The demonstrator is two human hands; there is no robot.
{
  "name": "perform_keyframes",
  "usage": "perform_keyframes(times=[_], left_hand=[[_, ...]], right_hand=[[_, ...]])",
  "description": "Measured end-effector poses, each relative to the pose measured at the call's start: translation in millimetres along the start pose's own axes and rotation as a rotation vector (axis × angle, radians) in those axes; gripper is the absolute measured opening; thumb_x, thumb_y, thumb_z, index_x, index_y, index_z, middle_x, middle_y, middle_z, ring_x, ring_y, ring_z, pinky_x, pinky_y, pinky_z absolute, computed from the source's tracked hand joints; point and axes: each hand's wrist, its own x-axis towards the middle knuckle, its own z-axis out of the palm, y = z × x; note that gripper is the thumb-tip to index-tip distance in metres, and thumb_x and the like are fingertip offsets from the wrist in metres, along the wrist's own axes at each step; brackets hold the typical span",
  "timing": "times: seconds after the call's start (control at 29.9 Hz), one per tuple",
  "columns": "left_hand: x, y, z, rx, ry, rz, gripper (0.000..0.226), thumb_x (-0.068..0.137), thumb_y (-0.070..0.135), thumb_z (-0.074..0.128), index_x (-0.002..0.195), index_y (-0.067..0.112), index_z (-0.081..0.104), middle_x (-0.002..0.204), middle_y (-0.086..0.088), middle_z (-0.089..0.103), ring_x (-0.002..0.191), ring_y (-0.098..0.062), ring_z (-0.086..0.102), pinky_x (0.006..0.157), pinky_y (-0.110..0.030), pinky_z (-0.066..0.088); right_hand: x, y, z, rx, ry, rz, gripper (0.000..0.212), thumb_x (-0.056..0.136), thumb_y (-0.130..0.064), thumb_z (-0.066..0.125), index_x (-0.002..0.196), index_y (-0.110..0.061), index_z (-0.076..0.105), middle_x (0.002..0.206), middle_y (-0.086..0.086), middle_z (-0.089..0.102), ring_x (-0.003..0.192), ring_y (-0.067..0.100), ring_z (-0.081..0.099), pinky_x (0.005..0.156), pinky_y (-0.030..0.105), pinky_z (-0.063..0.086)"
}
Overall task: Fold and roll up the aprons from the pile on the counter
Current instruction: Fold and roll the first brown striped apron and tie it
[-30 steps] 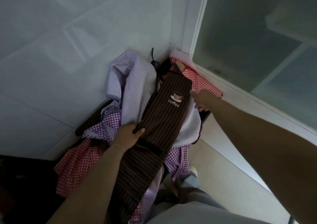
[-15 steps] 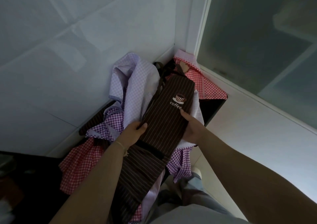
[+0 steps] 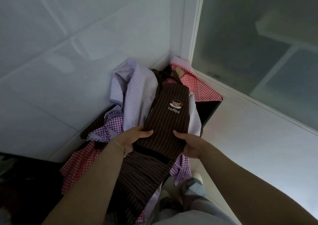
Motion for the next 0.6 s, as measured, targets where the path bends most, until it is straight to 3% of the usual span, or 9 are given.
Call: perform_keyframes(times=[0.1,0.17,0.23,0.33,0.5,0.6], left_hand=[[-8.2,7.7,5.7,-0.135,0.040,0.005,0.070,0.079,0.042,0.066,0.134,0.004,0.048,0.130,-0.017,0.057,0.120,-0.030,0.054,0.110,-0.043,0.036],[-14.1,13.3,9.8,-0.264,0.097,0.065,0.071,0.073,0.046,0.069,0.130,0.007,0.051,0.127,-0.016,0.057,0.115,-0.029,0.055,0.105,-0.041,0.040],[-22.4,22.1,16.1,-0.341,0.095,0.143,0.063,0.071,0.043,0.068,0.123,0.010,0.055,0.122,-0.013,0.059,0.109,-0.025,0.058,0.096,-0.038,0.045],[-35.2,36.4,27.3,-0.450,0.023,0.245,0.043,0.085,0.036,0.062,0.121,0.012,0.060,0.121,-0.011,0.063,0.109,-0.024,0.060,0.090,-0.035,0.048],[-51.4,59.6,52.4,-0.572,-0.118,0.400,0.043,0.095,0.038,0.050,0.129,0.013,0.057,0.123,-0.009,0.064,0.113,-0.024,0.060,0.091,-0.038,0.048],[-58.5,71.7,69.4,-0.632,-0.083,0.490,0.045,0.095,0.045,0.048,0.128,0.017,0.060,0.125,-0.008,0.064,0.116,-0.025,0.058,0.095,-0.041,0.047]], right_hand=[[-7.5,-4.5,10.4,0.017,0.031,-0.132,0.069,0.078,-0.022,0.074,0.137,-0.006,0.041,0.127,0.011,0.056,0.124,0.032,0.049,0.107,0.048,0.039],[-15.3,-10.7,19.5,0.020,0.040,-0.235,0.059,0.085,-0.022,0.068,0.136,-0.007,0.042,0.124,0.008,0.057,0.125,0.030,0.048,0.108,0.047,0.037],[-25.1,-20.5,28.9,0.012,0.068,-0.366,0.052,0.090,-0.021,0.062,0.137,-0.009,0.042,0.130,0.009,0.055,0.125,0.029,0.049,0.108,0.047,0.037],[-46.3,-39.3,40.4,-0.036,0.149,-0.565,0.049,0.092,-0.024,0.060,0.136,-0.009,0.046,0.127,0.008,0.059,0.116,0.026,0.056,0.096,0.040,0.048],[-98.4,-73.2,57.4,-0.237,0.350,-0.810,0.011,0.093,-0.026,0.060,0.099,-0.018,0.065,0.106,0.005,0.068,0.101,0.024,0.064,0.096,0.043,0.050],[-127.7,-88.3,63.7,-0.349,0.401,-0.883,0.010,0.092,-0.031,0.062,0.095,-0.022,0.066,0.102,0.003,0.070,0.098,0.023,0.066,0.091,0.043,0.052]])
